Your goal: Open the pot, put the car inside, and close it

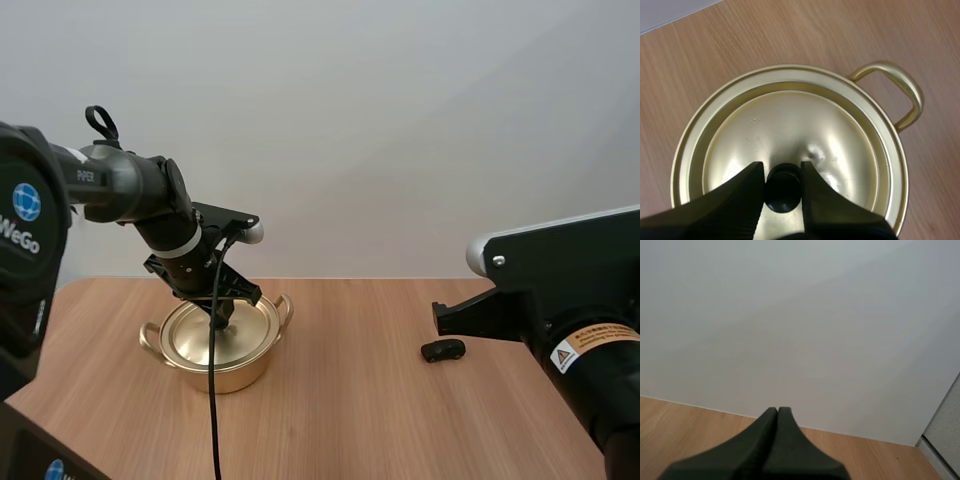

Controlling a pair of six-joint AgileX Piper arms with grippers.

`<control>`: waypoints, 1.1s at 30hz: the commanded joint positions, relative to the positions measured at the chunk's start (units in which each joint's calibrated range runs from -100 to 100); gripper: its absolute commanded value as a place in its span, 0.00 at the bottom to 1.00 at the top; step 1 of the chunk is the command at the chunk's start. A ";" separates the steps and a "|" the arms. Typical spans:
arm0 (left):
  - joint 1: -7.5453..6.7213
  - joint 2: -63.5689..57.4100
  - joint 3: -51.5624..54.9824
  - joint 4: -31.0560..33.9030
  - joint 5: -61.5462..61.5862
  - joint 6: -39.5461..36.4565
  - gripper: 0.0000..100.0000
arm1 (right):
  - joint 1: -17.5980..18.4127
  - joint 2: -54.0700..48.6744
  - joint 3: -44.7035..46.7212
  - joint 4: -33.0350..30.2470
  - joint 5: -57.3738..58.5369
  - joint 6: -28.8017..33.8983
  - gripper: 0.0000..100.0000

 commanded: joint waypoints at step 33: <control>0.04 -34.33 -33.22 -16.24 -42.43 -0.02 0.00 | -0.01 0.00 -0.07 0.17 0.10 -0.34 0.00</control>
